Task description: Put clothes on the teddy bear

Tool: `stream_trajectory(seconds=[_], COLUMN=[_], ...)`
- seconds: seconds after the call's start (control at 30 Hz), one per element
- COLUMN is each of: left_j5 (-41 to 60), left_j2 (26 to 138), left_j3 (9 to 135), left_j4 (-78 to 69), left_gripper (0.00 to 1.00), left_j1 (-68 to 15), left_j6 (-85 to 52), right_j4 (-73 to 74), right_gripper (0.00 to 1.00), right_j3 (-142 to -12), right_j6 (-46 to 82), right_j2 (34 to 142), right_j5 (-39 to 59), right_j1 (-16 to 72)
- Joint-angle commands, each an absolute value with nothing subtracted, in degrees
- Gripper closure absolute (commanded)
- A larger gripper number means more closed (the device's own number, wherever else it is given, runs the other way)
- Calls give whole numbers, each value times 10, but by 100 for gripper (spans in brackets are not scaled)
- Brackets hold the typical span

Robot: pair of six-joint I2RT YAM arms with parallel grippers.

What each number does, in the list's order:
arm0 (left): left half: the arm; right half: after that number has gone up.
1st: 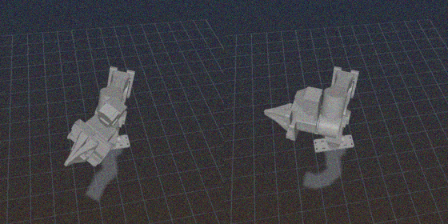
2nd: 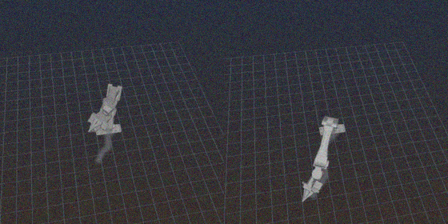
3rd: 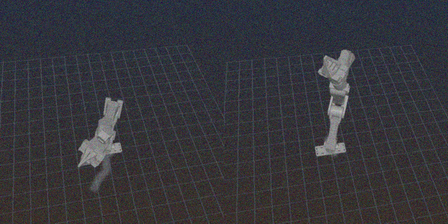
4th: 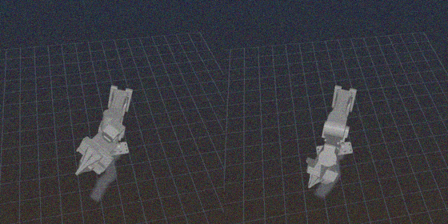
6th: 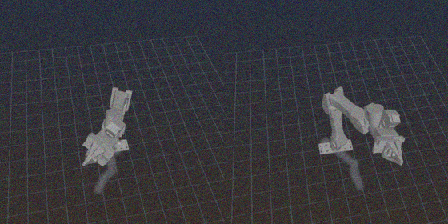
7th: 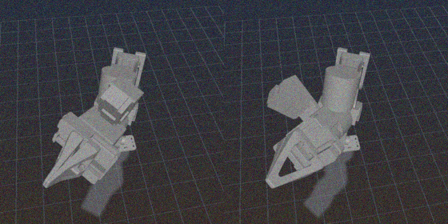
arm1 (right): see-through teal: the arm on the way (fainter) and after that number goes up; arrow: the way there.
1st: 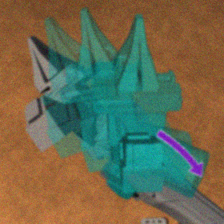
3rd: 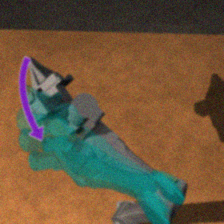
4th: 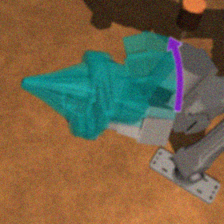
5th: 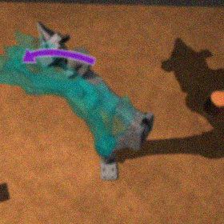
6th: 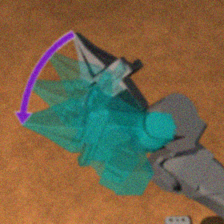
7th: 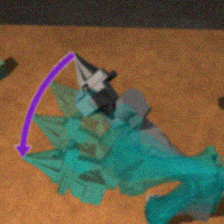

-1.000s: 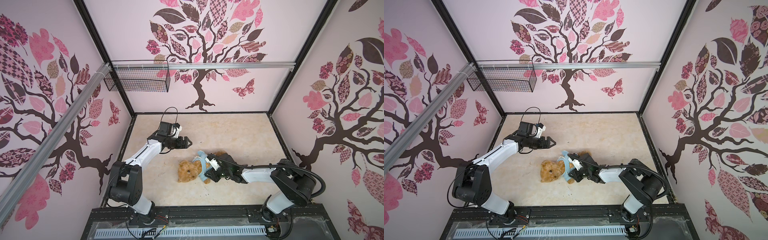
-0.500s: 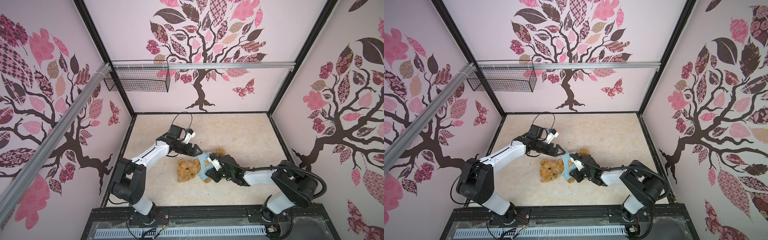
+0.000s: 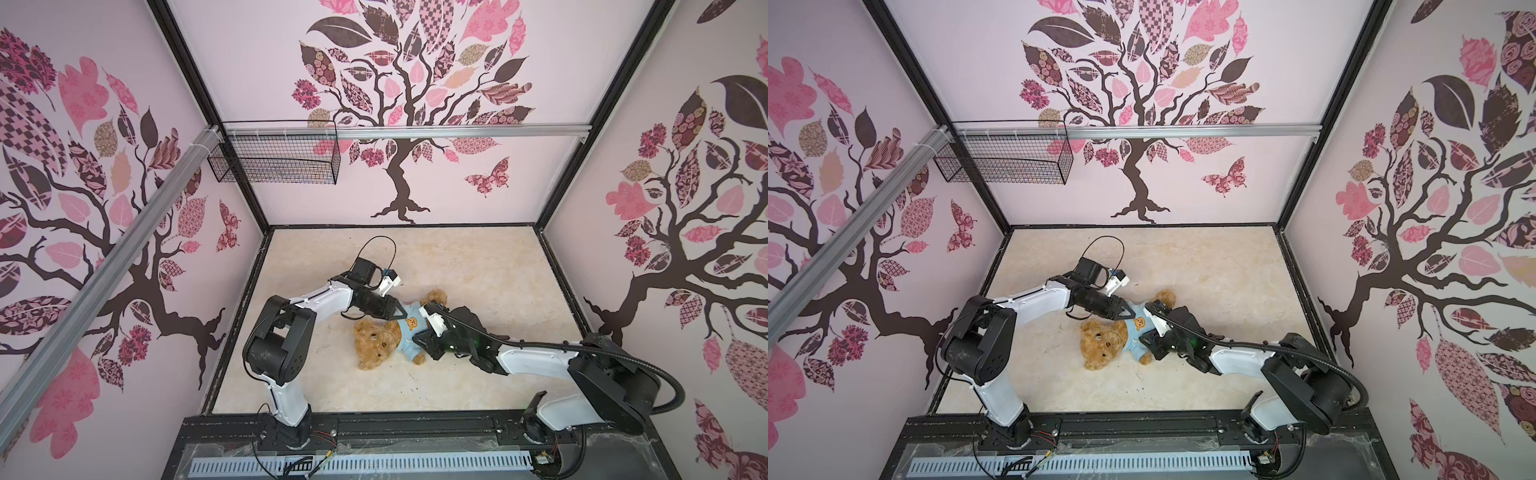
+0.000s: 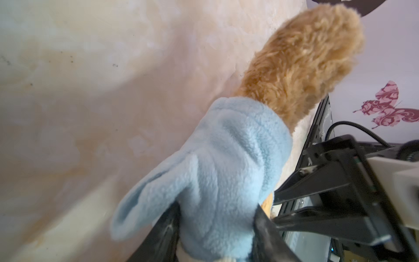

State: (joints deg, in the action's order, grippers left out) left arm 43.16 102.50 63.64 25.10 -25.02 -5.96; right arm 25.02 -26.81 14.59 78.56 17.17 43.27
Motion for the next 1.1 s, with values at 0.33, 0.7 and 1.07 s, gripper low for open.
stream_trajectory(seconds=[0.33, 0.7, 1.07], left_j5=[460, 452, 474], left_j2=[879, 798, 897], left_j3=[611, 623, 657], left_j4=[230, 414, 461], left_gripper=[91, 85, 67], left_j1=[-255, -260, -276], left_j6=[254, 554, 588], right_j4=[22, 63, 349], right_gripper=[47, 27, 30], right_j3=[-400, -427, -215], right_j6=[80, 78, 236], right_j2=[565, 642, 712], right_j5=[160, 307, 300], right_j1=[321, 322, 394])
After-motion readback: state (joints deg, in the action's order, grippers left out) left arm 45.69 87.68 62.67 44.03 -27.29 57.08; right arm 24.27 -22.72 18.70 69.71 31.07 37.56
